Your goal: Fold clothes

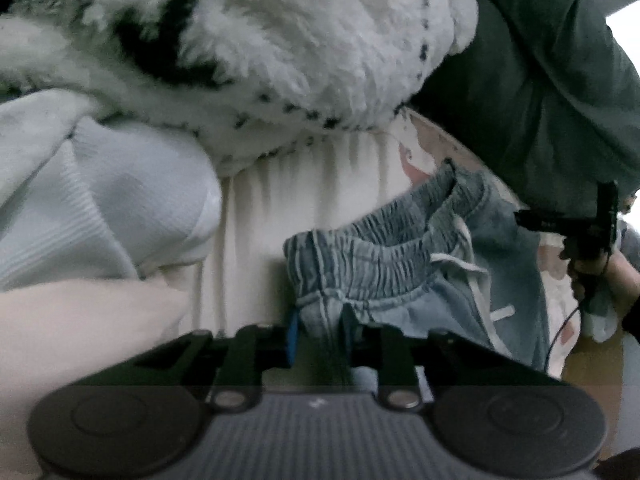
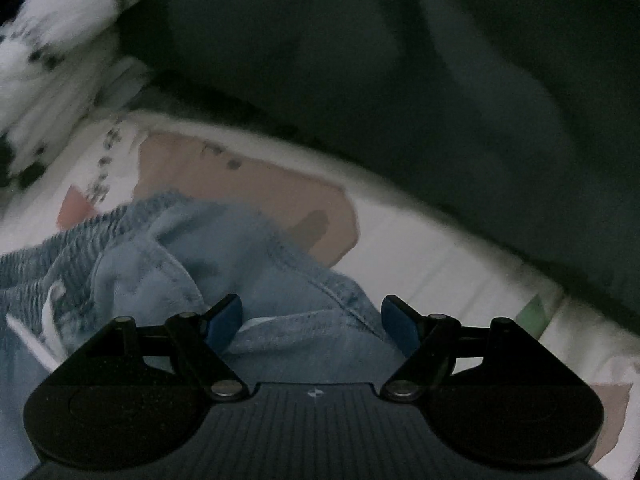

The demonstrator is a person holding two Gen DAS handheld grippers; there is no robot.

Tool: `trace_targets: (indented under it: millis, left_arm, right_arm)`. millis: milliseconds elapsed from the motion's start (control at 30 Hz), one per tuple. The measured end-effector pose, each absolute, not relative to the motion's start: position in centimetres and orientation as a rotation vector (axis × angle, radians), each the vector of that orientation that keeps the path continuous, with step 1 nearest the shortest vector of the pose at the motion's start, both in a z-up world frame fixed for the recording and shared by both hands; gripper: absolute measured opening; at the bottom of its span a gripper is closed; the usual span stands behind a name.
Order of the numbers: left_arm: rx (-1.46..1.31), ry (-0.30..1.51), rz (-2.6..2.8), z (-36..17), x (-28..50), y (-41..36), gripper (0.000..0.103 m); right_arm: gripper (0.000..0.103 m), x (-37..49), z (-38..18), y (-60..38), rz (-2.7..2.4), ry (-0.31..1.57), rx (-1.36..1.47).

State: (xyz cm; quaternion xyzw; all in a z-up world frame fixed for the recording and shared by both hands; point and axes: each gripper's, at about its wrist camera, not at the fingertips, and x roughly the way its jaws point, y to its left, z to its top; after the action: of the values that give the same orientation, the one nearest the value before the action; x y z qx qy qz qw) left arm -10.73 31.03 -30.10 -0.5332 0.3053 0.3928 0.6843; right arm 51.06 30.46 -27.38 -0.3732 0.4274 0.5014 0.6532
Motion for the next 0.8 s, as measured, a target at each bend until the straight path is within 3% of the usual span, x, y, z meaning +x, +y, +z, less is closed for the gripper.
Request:
trace_targets:
  millis: [200, 500, 700, 800]
  left_arm:
    - [-1.181, 0.743, 0.888, -30.7, -10.3, 30.5, 0.021]
    - [-1.169, 0.74, 0.874, -31.3, -10.2, 30.3, 0.022]
    - [-1.175, 0.738, 0.873, -31.7, -10.5, 30.2, 0.023]
    - [-1.178, 0.742, 0.872, -32.0, -10.5, 30.3, 0.024]
  right_arm:
    - [0.082, 49.2, -27.3, 30.5, 1.202, 0.978, -0.979]
    - [0.082, 50.3, -23.1, 33.2, 1.267, 0.9, -0.913]
    - [0.082, 49.2, -23.7, 37.4, 1.349, 0.871, -0.949]
    - [0.076, 48.3, -25.1, 39.2, 1.4, 0.863, -1.038]
